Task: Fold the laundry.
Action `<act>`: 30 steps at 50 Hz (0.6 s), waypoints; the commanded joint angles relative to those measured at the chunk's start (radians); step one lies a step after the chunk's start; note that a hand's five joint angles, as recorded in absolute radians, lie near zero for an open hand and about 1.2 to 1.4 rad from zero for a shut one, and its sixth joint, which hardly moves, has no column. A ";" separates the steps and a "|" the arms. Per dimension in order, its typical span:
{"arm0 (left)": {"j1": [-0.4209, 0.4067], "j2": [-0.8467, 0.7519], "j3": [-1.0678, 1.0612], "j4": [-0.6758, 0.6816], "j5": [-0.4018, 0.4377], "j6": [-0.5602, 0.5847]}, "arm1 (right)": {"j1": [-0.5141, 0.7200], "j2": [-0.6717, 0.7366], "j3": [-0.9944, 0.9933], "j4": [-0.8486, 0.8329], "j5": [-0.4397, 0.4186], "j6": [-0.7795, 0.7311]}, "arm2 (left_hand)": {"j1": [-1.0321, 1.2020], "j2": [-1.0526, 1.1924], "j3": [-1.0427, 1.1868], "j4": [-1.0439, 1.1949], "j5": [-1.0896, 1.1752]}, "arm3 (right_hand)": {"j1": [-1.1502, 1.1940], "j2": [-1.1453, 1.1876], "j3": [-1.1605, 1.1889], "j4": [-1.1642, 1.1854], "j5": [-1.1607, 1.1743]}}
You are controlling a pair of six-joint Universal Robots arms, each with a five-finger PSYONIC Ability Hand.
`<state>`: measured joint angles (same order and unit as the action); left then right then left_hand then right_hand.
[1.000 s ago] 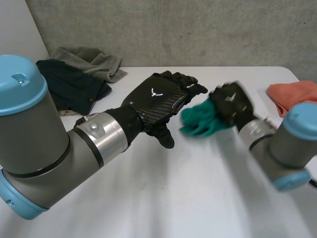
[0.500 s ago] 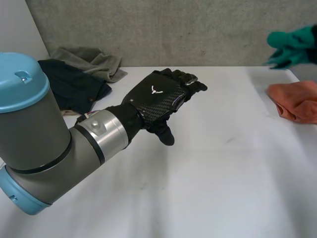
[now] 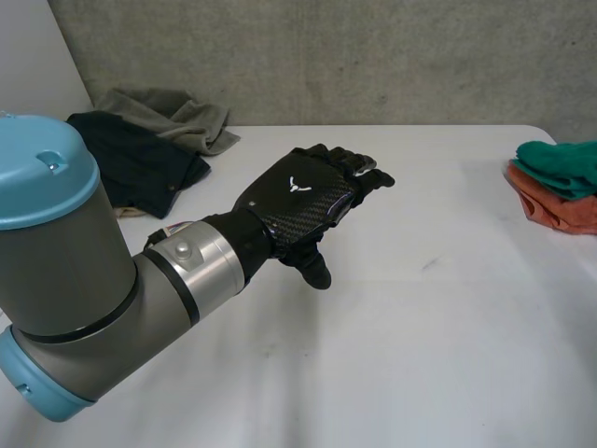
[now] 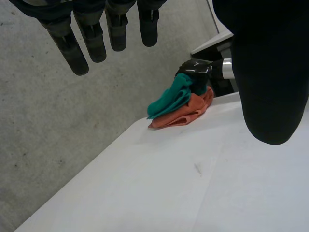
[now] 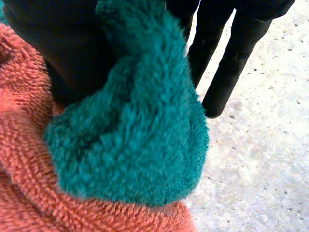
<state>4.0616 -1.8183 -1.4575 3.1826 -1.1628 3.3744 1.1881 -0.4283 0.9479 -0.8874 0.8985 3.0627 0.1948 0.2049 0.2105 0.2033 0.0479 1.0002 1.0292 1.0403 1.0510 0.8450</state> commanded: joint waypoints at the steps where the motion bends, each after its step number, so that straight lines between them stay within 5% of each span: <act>1: 0.000 -0.001 0.000 0.002 0.000 0.000 | 0.002 -0.140 0.144 0.065 0.010 -0.041 | 0.001 -0.009 -0.015 -0.007 -0.026 | -0.826 -0.855 -0.866 -0.876 -0.845; 7: 0.000 0.004 0.005 0.002 0.000 0.000 | -0.061 -0.348 0.236 0.243 0.028 -0.097 | -0.002 -0.012 -0.018 -0.010 -0.029 | -0.826 -0.855 -0.866 -0.876 -0.845; 11: 0.000 0.007 0.008 0.002 0.000 0.000 | -0.114 -0.426 0.210 0.451 0.131 -0.199 | -0.002 -0.012 -0.018 -0.010 -0.029 | -0.826 -0.855 -0.866 -0.876 -0.845; 16: 0.000 0.020 0.011 0.000 0.000 -0.001 | -0.191 -0.483 0.122 0.671 0.385 -0.466 | -0.005 -0.015 -0.021 -0.013 -0.032 | -0.826 -0.855 -0.866 -0.876 -0.845; 21: 0.008 0.043 0.020 0.005 -0.006 -0.001 | -0.187 -0.535 0.083 0.638 0.615 -0.617 | 0.001 -0.009 -0.015 -0.007 -0.027 | -0.826 -0.855 -0.866 -0.876 -0.845; 26: 0.022 0.077 0.071 0.006 -0.075 -0.033 | -0.082 -0.625 0.140 0.503 0.631 -0.512 | 0.007 -0.003 -0.009 -0.002 -0.021 | -0.826 -0.855 -0.866 -0.876 -0.845; 30: 0.085 0.096 0.130 0.017 -0.245 -0.070 | 0.005 -0.791 0.284 0.418 0.570 -0.349 | 0.007 -0.003 -0.009 -0.002 -0.021 | -0.826 -0.855 -0.866 -0.876 -0.845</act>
<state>4.0853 -1.7496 -1.3982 3.1908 -1.2299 3.3491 1.0663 -1.0310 1.0696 -0.3268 1.5311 2.5061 0.1947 0.2049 0.2104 0.2033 0.0479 0.2359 0.2128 0.2172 0.2176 0.0463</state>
